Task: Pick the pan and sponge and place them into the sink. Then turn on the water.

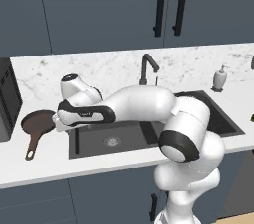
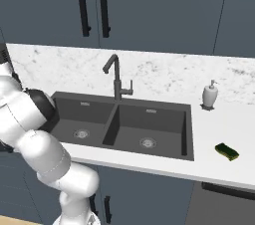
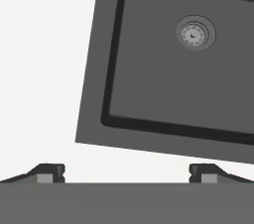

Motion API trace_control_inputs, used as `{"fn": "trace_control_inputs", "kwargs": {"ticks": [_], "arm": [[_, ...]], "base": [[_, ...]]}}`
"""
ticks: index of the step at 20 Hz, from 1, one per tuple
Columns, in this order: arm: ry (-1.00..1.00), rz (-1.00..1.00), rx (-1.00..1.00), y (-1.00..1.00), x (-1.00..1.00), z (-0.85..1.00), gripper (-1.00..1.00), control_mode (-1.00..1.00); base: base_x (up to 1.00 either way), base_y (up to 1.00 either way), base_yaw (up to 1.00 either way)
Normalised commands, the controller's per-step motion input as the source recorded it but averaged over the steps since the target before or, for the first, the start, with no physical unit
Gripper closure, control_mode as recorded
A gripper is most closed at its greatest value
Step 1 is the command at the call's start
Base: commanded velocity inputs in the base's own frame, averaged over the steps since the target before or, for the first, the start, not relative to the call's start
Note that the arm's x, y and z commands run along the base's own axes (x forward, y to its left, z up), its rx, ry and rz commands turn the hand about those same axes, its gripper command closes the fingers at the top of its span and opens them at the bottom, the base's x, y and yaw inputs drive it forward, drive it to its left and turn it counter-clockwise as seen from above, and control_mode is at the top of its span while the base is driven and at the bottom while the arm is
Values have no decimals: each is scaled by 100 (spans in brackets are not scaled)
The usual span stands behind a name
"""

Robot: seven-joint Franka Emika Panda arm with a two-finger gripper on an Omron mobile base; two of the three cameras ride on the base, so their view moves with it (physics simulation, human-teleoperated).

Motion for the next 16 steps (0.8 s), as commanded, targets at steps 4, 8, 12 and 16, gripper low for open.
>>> {"fn": "trace_control_inputs", "kwargs": {"ticks": [4,8,12,16], "arm": [[7,-1,0,33,8,-19,-100,-100],[0,0,0,22,0,-18,-100,-100],[0,-1,0,35,1,-20,-100,-100],[0,-1,0,35,0,-21,-100,-100]], "base": [[0,0,0],[0,0,0],[0,0,0],[0,0,0]]}}
